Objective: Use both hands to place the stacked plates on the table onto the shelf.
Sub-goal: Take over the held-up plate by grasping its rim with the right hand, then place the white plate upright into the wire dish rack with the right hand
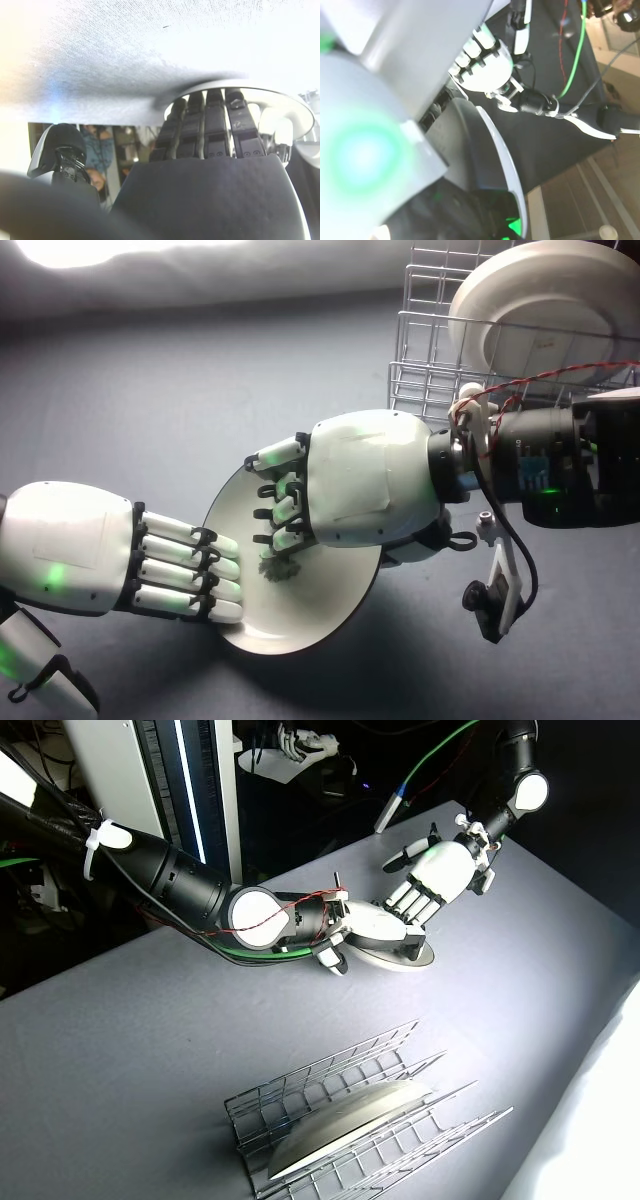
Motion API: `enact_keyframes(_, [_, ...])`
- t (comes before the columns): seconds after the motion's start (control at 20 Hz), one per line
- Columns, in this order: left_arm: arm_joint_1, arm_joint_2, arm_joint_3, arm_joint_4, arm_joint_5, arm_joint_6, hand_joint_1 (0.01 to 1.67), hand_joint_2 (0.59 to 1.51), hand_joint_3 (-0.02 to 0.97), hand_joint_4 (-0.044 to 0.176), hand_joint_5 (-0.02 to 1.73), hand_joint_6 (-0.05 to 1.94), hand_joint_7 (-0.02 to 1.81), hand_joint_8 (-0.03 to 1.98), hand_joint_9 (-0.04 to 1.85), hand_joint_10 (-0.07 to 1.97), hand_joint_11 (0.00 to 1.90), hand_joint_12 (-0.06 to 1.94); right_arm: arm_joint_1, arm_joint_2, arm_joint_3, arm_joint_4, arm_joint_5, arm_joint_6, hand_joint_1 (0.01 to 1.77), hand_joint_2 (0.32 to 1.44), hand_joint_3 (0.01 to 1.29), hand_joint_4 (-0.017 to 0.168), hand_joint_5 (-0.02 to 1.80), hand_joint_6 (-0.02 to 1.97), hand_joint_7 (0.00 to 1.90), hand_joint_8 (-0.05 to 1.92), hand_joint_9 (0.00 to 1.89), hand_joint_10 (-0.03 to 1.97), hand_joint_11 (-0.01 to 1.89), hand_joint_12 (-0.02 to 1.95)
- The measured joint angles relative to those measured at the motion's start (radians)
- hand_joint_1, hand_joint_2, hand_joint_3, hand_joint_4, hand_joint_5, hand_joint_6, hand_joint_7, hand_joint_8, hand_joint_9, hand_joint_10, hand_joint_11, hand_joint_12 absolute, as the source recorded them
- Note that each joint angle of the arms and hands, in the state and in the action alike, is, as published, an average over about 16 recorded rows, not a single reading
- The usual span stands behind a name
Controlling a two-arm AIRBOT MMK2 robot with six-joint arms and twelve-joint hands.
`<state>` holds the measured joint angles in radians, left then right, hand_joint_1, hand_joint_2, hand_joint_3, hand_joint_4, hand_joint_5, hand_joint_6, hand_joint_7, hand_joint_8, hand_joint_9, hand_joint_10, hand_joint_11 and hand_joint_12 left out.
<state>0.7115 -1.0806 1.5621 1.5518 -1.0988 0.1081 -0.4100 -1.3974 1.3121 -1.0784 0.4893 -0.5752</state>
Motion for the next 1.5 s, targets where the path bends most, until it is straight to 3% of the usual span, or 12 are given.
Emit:
enact_keyframes(0.4, [-0.076,0.04,-0.022,-0.002,0.005,-0.03,0.01,1.117,0.015,-0.005,-0.01,-0.01,0.02,0.01,0.02,0.01,0.01,0.0,0.008,0.004,0.0,0.02,0.027,-0.004,1.18,0.98,0.02,-0.008,0.68,0.23,0.79,0.24,0.81,0.66,0.46,1.24])
enact_keyframes(0.75, [-0.197,0.12,-0.079,-0.007,0.056,-0.073,0.01,1.113,0.015,0.0,0.0,0.0,0.02,0.01,0.02,0.01,0.01,0.0,0.034,0.032,-0.031,0.075,0.03,-0.01,1.24,0.98,0.02,-0.01,0.79,0.51,0.95,0.48,0.93,1.08,0.67,1.21])
enact_keyframes(1.05, [-0.299,0.209,-0.139,-0.003,0.146,-0.102,0.01,1.112,0.015,-0.001,0.01,0.0,0.02,0.01,0.02,0.01,0.01,0.0,0.071,0.086,-0.085,0.187,0.024,-0.013,1.29,0.98,0.02,-0.003,0.87,0.75,1.03,0.62,0.94,1.09,0.67,1.21])
enact_keyframes(1.5, [-0.4,0.326,-0.215,0.079,0.262,-0.128,0.01,1.107,0.015,-0.001,0.02,0.0,0.01,0.01,0.02,0.01,0.01,0.0,0.123,0.179,-0.177,0.442,0.012,-0.017,1.34,0.98,0.02,-0.001,0.95,0.97,1.11,0.74,0.94,1.09,0.67,1.22])
